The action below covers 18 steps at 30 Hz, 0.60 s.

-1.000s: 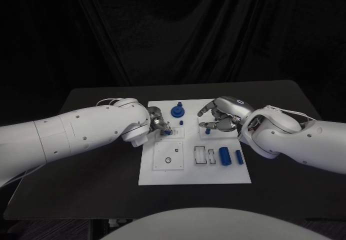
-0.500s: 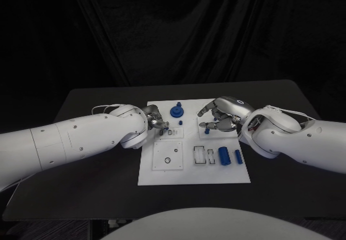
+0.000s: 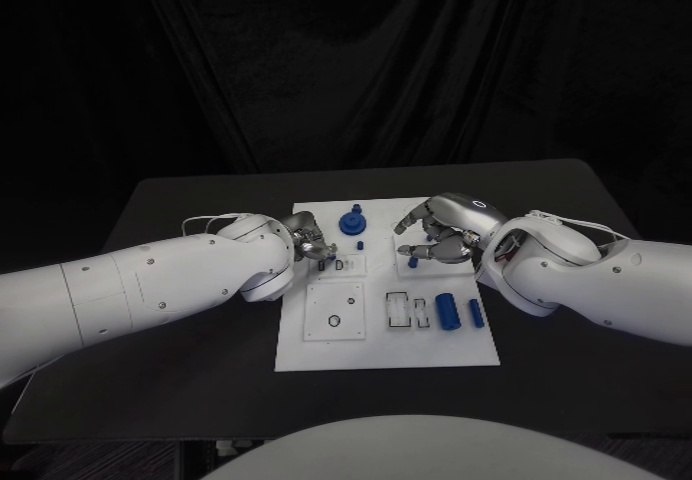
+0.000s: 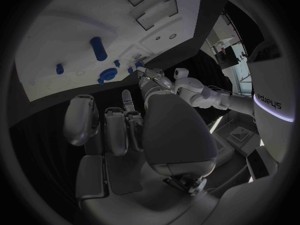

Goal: Assemble the parts on the task board

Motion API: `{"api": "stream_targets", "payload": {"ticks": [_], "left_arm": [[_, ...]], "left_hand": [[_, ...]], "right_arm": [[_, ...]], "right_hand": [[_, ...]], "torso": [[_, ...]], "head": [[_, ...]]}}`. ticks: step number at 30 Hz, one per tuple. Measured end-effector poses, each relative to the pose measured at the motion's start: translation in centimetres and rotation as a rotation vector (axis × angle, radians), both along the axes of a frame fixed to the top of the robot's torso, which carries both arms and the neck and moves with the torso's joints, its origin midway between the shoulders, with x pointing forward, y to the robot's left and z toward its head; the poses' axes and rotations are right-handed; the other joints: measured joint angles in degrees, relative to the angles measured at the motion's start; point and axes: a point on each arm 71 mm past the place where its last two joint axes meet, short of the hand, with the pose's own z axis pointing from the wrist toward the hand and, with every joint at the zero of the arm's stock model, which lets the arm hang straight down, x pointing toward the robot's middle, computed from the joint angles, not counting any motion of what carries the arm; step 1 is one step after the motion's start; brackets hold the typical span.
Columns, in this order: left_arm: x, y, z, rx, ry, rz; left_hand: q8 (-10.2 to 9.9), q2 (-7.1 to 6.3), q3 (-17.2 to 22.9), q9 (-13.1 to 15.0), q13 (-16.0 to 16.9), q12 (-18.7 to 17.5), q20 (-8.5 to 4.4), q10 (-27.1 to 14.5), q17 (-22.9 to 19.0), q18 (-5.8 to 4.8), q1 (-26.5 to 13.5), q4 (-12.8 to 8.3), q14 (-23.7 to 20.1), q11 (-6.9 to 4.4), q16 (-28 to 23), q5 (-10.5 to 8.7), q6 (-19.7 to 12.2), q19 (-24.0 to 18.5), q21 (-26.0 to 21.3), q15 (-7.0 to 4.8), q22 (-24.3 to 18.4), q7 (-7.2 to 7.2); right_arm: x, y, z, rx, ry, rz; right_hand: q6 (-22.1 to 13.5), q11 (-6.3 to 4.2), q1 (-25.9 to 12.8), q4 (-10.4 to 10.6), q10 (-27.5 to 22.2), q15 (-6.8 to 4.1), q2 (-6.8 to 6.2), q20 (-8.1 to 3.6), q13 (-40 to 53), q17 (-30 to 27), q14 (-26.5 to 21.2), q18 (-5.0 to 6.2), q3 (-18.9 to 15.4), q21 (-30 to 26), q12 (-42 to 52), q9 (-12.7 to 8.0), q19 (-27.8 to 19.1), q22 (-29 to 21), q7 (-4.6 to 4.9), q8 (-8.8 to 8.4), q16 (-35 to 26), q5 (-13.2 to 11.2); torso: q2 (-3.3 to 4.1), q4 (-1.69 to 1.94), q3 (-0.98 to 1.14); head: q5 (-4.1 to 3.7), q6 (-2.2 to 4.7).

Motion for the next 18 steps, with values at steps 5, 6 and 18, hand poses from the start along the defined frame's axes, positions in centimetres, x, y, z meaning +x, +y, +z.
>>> {"api": "stream_targets", "payload": {"ticks": [5, 6, 18], "left_arm": [[-0.13, -0.32, -0.13, 0.003, 0.005, -0.010], [-0.15, -0.37, -0.16, 0.005, 0.007, -0.012], [-0.41, -0.66, -0.60, 0.013, 0.025, -0.026]], "left_hand": [[0.02, 0.22, -0.16, 0.11, 0.00, 0.00, 0.00, 0.00, 0.00, 0.00, -0.38, 0.16, 0.00, 0.00, 0.00, -0.34, 0.30, 0.00, 0.00, 0.00, 0.00, -0.30], [0.02, 0.22, -0.10, 0.12, 0.00, 0.00, 0.00, 0.00, 0.00, 0.00, -0.38, 0.23, 0.00, 0.00, 0.00, -0.35, 0.30, 0.00, 0.00, 0.00, 0.00, -0.30], [0.02, 0.08, -0.24, 0.39, 0.00, 0.00, 0.00, -0.03, 0.00, 0.00, -0.54, 0.57, 0.00, -0.03, 0.00, -0.40, 1.00, 0.00, 0.00, 0.00, 0.00, -0.99]], "right_arm": [[-0.01, 0.01, -0.01, -0.001, 0.002, 0.000], [-0.01, 0.01, -0.02, -0.001, 0.002, 0.000], [-0.02, -0.08, -0.05, -0.004, 0.006, -0.002]], "right_hand": [[0.00, 0.00, 0.00, 0.00, 0.00, 0.15, 0.00, 0.00, 0.00, 0.00, 0.15, 0.00, 0.00, 0.00, 0.00, 0.00, 0.00, 0.00, 0.00, 0.00, -0.18, 0.00], [0.00, 0.00, 0.00, 0.00, 0.00, 0.15, 0.00, 0.00, 0.00, 0.00, 0.15, 0.00, 0.00, 0.00, 0.00, 0.00, 0.00, 0.00, 0.00, 0.00, -0.21, 0.00], [0.21, 0.00, 0.00, 0.00, 0.00, 0.15, 0.00, 0.00, -0.01, 0.00, 0.15, 0.00, 0.00, 0.00, 0.00, 0.01, 0.00, 0.00, 0.21, 0.00, -0.21, 0.00]], "torso": [[0.00, 0.00, -0.01], [0.00, 0.00, 0.00], [-0.01, -0.01, -0.01]], "head": [[-0.13, 0.00], [-0.21, 0.00], [-0.66, 0.00]]}}
